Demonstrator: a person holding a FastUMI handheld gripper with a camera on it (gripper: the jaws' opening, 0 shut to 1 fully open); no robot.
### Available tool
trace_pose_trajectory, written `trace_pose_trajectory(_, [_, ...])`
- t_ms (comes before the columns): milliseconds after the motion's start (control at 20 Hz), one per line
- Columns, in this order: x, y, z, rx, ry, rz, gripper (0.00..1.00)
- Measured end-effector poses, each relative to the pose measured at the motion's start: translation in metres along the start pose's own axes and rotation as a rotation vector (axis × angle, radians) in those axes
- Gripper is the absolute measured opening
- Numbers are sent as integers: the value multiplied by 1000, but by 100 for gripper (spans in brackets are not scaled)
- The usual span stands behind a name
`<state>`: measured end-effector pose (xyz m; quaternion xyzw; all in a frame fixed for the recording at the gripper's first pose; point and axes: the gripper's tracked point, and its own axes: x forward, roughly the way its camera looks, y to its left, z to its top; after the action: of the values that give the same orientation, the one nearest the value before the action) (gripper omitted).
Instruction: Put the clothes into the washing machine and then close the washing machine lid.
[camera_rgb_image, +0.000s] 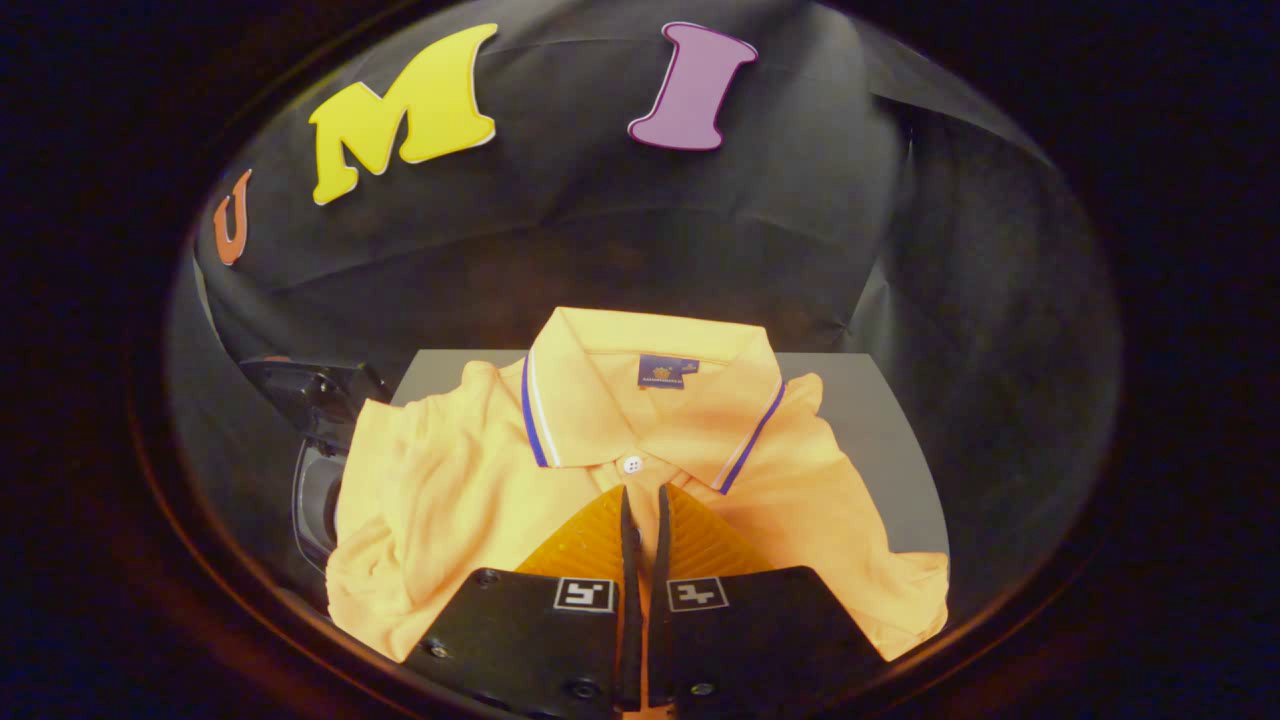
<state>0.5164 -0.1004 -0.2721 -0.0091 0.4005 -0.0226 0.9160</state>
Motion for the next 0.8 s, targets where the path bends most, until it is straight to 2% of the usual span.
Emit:
trace_pose_trajectory(200, [-19,4,-9,117,-6,115,5])
trace_pose_trajectory(800, [-156,47,10,126,-198,188,5])
